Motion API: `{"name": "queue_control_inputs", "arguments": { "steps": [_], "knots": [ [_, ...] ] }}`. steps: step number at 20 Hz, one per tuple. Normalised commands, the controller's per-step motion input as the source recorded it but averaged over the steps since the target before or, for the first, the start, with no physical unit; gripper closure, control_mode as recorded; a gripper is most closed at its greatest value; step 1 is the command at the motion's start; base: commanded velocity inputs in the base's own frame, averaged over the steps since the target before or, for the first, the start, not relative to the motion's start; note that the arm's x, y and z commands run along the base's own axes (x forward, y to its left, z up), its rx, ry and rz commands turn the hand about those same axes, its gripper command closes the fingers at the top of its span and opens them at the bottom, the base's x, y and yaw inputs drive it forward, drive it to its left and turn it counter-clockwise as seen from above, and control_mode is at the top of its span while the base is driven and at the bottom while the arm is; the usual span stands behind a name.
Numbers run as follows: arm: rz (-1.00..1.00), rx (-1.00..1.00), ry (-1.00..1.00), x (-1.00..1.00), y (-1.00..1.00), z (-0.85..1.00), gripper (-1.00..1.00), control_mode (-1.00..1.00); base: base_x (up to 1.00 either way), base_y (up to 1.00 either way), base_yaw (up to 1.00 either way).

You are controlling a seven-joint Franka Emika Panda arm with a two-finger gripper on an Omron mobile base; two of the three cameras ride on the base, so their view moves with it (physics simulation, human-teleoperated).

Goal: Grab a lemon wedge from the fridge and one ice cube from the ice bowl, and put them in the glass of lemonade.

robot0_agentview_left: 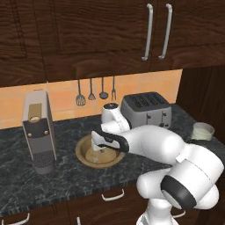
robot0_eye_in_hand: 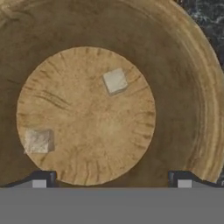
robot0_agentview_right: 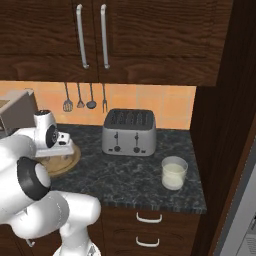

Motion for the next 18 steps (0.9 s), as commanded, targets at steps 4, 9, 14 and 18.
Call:
{"name": "queue_control_inputs", "arguments": {
  "steps": [4, 9, 14, 18],
  "knots": [
    [0.01, -0.06, 0.00, 0.47, 0.07, -0.29, -1.00, -1.00, 0.00, 0.00, 0.00],
    [0.00, -0.09, 0.00, 0.41, 0.16, -0.32, -1.00, -1.00, 0.00, 0.00, 0.00],
    [0.00, -0.05, 0.00, 0.41, 0.27, -0.17, -1.00, -1.00, 0.00, 0.00, 0.00],
    [0.00, -0.04, 0.00, 0.29, 0.18, -0.12, -1.00, -1.00, 0.00, 0.00, 0.00]
  ]
}}
